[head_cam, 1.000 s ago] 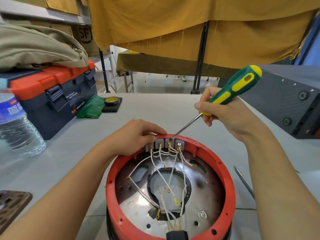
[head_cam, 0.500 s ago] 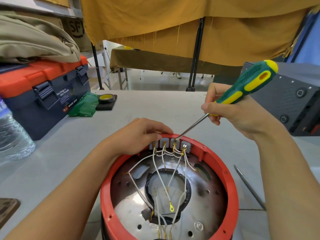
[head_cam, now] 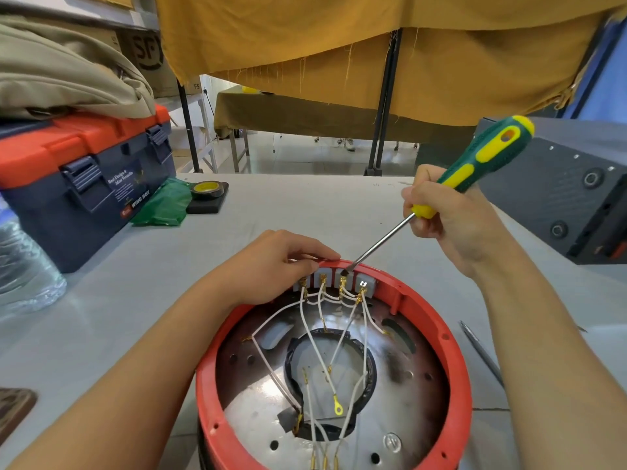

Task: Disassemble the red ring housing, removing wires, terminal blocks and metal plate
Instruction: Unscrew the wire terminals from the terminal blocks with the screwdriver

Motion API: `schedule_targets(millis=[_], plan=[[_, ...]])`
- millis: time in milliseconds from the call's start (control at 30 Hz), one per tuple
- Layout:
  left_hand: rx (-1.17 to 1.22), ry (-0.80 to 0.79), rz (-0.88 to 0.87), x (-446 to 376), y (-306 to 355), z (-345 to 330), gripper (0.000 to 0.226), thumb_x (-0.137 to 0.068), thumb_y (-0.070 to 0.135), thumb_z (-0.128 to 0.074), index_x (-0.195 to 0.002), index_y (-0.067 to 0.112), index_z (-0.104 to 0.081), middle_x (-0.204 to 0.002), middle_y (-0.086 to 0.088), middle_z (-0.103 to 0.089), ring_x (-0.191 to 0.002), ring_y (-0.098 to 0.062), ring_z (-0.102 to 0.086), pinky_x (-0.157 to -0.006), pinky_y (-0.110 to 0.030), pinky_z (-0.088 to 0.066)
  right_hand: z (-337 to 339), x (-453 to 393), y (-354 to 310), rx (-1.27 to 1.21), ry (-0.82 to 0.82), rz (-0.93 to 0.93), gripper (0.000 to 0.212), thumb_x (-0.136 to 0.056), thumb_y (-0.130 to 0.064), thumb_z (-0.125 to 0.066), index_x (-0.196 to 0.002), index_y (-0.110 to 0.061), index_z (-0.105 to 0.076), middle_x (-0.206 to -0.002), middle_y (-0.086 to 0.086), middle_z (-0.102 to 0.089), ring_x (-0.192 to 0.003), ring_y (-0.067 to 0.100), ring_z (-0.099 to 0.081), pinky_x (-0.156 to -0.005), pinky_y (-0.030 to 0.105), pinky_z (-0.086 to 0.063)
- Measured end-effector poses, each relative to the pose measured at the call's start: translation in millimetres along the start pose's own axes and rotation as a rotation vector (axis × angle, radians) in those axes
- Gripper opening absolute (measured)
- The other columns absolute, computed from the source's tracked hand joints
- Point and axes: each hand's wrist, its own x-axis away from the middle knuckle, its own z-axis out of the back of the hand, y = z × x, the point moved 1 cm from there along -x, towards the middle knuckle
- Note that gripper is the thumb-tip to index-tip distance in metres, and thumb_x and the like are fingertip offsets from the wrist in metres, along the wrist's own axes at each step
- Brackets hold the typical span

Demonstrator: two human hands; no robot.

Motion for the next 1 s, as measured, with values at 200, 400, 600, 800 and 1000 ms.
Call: schedule_targets(millis=[200,400,600,800,1000], plan=[[-0.019,0.0,-0.001,0,0,1,0.032,-0.094,0.013,-0.054,-0.111,0.036,-0.067,-0.112,0.017,-0.068,-0.101,0.004,-0.061,-0.094,-0.018,-0.046,-4,-4,8,-0.102,0.115,-0.06,0.033,-0.068,-0.016,-0.057,-0.039,-0.024,-0.047,-0.045,-0.005,-0.043,-0.036,0.007,-0.035,-0.038,0.014,-0.029],[-0.032,-0.002,0.002,0,1,1,0.032,-0.094,0.013,-0.053,-0.112,0.036,-0.067,-0.113,0.017,-0.067,-0.104,0.002,-0.061,-0.098,-0.024,-0.046,-4,-6,14,-0.159,0.194,-0.107,0.029,-0.064,-0.016,-0.057,-0.037,-0.02,-0.049,-0.046,0.001,-0.04,-0.033,0.009,-0.03,-0.037,0.014,-0.025],[-0.018,0.005,0.004,-1,0,1,0.033,-0.094,0.012,-0.053,-0.11,0.037,-0.068,-0.112,0.018,-0.068,-0.104,0.005,-0.06,-0.098,-0.025,-0.046,-6,-7,15,-0.194,0.265,-0.132,0.028,-0.079,-0.003,-0.052,-0.055,-0.013,-0.043,-0.041,-0.004,-0.04,-0.031,0.008,-0.027,-0.036,0.013,-0.022],[-0.02,0.011,0.005,-1,0,1,0.032,-0.093,0.011,-0.054,-0.111,0.034,-0.068,-0.111,0.02,-0.067,-0.103,0.006,-0.06,-0.098,-0.023,-0.045,-8,-6,10,-0.174,0.244,-0.108,0.029,-0.083,-0.003,-0.052,-0.058,-0.013,-0.04,-0.045,-0.003,-0.038,-0.033,0.008,-0.028,-0.036,0.013,-0.024],[-0.018,0.011,0.006,0,1,1,0.031,-0.093,0.009,-0.054,-0.113,0.029,-0.069,-0.11,0.018,-0.068,-0.102,0.007,-0.06,-0.096,-0.02,-0.045,-4,-2,-3,-0.044,0.048,-0.006,0.042,-0.087,-0.006,-0.055,-0.051,-0.023,-0.042,-0.05,-0.005,-0.044,-0.041,0.006,-0.039,-0.04,0.013,-0.032]])
